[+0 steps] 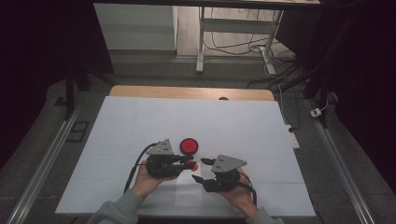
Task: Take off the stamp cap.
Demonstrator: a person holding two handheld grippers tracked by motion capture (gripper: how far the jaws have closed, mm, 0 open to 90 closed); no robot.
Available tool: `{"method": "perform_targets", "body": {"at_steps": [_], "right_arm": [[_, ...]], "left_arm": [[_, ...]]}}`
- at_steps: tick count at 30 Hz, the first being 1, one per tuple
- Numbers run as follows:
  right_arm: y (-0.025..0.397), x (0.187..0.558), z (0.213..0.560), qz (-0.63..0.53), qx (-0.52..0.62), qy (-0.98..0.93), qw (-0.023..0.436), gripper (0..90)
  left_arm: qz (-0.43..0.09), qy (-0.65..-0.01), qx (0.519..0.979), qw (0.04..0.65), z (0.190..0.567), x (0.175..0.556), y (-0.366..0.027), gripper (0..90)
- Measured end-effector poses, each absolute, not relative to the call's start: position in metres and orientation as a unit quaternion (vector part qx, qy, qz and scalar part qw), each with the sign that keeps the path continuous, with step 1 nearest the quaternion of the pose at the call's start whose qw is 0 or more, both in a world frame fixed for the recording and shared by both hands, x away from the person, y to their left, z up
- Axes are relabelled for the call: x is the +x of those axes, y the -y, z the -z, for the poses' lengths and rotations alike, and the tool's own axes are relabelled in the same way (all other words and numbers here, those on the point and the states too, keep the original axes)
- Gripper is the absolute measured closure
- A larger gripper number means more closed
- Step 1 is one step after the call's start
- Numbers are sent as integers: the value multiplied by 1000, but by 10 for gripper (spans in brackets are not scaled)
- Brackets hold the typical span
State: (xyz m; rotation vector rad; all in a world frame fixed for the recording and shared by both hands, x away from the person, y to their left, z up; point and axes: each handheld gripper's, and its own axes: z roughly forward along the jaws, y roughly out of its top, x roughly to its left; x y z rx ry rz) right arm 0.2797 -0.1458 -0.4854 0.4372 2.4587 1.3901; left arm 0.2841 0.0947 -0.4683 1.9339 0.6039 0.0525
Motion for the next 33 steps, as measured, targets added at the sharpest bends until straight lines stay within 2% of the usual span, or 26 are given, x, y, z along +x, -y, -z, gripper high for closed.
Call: {"method": "perform_targets", "body": {"at_steps": [19,33], "right_arm": [[143,277,486,-479,138,-854,148,541],[142,277,487,-470,130,-860,149,602]], "left_arm": [[-18,-251,812,526,471,283,-89,724],[-17,-249,814,525,472,283,-89,724]]}}
